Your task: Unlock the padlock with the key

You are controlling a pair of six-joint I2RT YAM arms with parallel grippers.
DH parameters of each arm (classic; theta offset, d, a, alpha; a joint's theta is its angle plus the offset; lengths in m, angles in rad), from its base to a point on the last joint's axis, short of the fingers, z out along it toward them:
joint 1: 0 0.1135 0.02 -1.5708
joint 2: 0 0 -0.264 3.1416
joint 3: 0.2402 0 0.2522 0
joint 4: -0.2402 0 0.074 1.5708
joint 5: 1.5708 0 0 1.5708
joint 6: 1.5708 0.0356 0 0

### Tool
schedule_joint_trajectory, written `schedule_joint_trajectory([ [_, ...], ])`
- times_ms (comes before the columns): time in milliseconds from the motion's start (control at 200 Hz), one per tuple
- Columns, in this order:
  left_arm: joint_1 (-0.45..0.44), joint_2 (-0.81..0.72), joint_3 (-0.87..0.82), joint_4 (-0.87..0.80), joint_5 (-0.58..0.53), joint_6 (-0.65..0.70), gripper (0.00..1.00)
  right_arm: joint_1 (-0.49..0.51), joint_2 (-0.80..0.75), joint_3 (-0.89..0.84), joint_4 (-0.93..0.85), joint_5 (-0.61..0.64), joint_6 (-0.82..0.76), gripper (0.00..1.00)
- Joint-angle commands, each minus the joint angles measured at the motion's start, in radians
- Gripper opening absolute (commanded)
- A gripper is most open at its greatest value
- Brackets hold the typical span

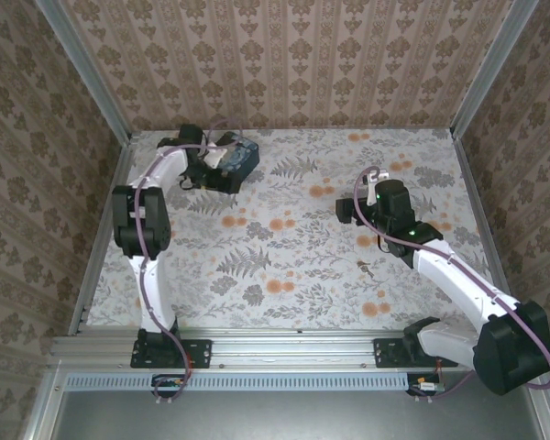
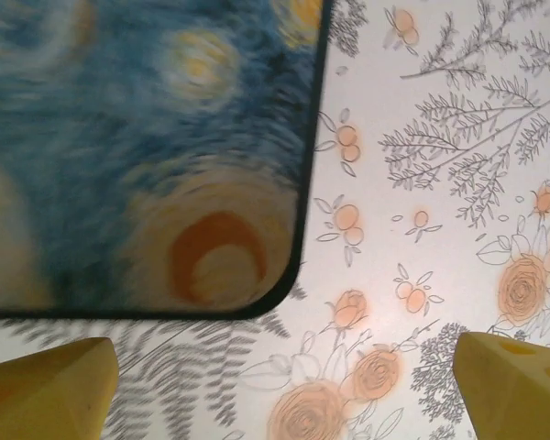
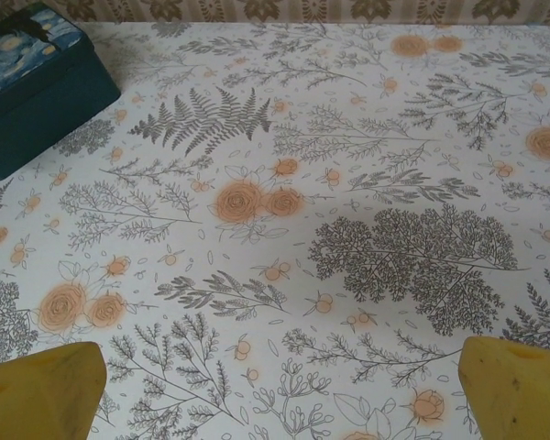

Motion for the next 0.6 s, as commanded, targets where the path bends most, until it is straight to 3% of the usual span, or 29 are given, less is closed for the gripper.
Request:
schedule_joint_trajectory([
  [0,0.058,-0.106,0.029,0.084,-0.088,-0.025,0.96,0.009,-0.009,0.019,-0.028,-0.003,0.018,1.0],
  [255,0.085,0.001,0.108,0.297,-0.201,-0.17,0.99,0.023,-0.012,0.013,-0.038,-0.012,0.033,1.0],
  [355,0.092,0.118,0.244,0.251,-0.141,-0.233,0.99,0.03,-0.009,0.011,-0.038,-0.012,0.038,1.0],
  [595,0.042,0.278,0.414,0.172,-0.152,-0.311,0.97,0.047,-0.013,0.007,-0.054,-0.005,0.048,1.0],
])
